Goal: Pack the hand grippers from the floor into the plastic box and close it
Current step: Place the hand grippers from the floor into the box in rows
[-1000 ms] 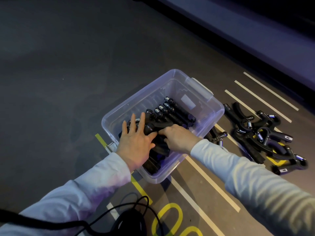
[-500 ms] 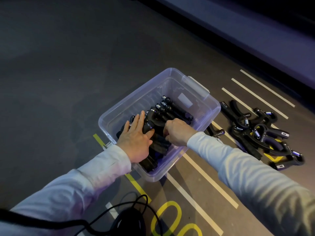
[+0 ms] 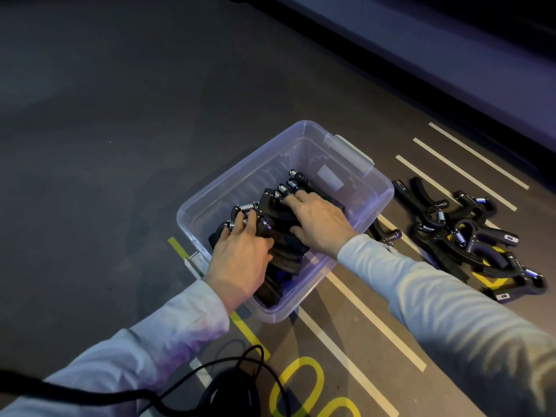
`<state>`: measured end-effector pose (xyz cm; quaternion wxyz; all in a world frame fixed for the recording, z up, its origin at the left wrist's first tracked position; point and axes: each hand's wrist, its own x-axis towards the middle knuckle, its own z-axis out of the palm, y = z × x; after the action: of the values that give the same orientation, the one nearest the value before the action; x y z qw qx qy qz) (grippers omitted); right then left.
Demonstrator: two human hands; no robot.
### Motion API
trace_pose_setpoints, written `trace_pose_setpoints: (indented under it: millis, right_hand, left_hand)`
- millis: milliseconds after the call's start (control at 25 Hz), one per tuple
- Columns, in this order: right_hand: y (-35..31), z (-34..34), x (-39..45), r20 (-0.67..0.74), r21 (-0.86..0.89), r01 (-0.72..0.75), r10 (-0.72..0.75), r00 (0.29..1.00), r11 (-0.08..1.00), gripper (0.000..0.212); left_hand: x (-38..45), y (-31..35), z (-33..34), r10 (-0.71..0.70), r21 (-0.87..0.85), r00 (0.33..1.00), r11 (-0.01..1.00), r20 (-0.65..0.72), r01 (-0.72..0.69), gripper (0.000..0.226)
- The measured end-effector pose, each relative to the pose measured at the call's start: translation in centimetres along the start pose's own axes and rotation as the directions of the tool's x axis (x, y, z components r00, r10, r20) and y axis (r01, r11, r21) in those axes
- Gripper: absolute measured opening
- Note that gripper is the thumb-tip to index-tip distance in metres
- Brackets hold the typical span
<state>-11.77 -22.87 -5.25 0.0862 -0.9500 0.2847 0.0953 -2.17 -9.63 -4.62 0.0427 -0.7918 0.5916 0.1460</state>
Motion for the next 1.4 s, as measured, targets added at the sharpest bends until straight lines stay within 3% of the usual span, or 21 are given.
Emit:
trace_pose_setpoints:
  millis: [80,320,600,720,840,960,1040,1120,1240,1320,1400]
  right_hand:
    - [-0.4,0.4,0.8,0.083,-0.020,0.041,-0.039,0.996,0.999,0.047]
    - [-0.2,-0.3,1.3,0.073,-0.085,-0.081,0.087,0.994,0.993,0.031]
    - [0.7,0.3,1.4,0.133,0.134,-0.158,0.140,0.981,0.978,0.045]
    - [1.0,0.5,1.7,0.102,0.142,-0.146,0.132,0.986,0.979,0.044]
    - [1.2,0.6,1.7,0.155,0.132,-0.092,0.071,0.985,0.987,0.045]
    - [1.3,0.8,1.8,0.179,0.112,-0.074,0.053,0.982,0.991,0.044]
    - [0.9,0.9,1.7,0.177,0.119,-0.094,0.072,0.982,0.988,0.040]
    - [0.6,0.8,1.6,0.175,0.137,-0.094,0.069,0.982,0.986,0.040]
    - [1.3,0.0,0.3,0.055,0.235,-0.053,0.041,0.998,0.971,0.042]
    - [2.3,-0.7,-1.9,-0.175,0.367,0.006,0.063,0.983,0.930,0.040]
    - [4.0,-1.2,-5.1,-0.439,0.441,0.060,0.157,0.885,0.896,0.036]
  left_hand:
    - [-0.2,-0.2,0.0,0.002,-0.070,1.000,0.998,0.030,0.000,0.038]
    - [0.7,-1.1,0.0,0.020,-0.091,0.991,0.996,0.130,-0.008,0.052]
    - [0.8,-1.5,-0.1,0.054,0.031,0.969,0.998,0.239,-0.063,0.054]
    - [1.3,-1.7,-0.6,0.057,0.046,0.951,0.996,0.303,-0.074,0.055]
    - [1.3,-1.7,-1.2,0.052,0.018,0.934,0.998,0.352,-0.062,0.060]
    - [1.0,-1.2,-1.2,0.060,-0.060,0.968,0.997,0.245,-0.047,0.061]
    - [0.9,-0.5,-0.6,0.106,-0.029,0.987,0.994,0.118,-0.104,0.061]
    - [1.2,-0.1,0.1,0.142,0.037,0.986,0.989,0.082,-0.146,0.062]
    - [1.7,0.1,0.5,0.136,0.129,0.984,0.980,0.111,-0.150,0.064]
    - [1.9,0.1,0.4,0.131,0.174,0.985,0.973,0.115,-0.150,0.067]
    - [1.9,0.2,0.4,0.118,0.206,0.984,0.968,0.136,-0.144,0.069]
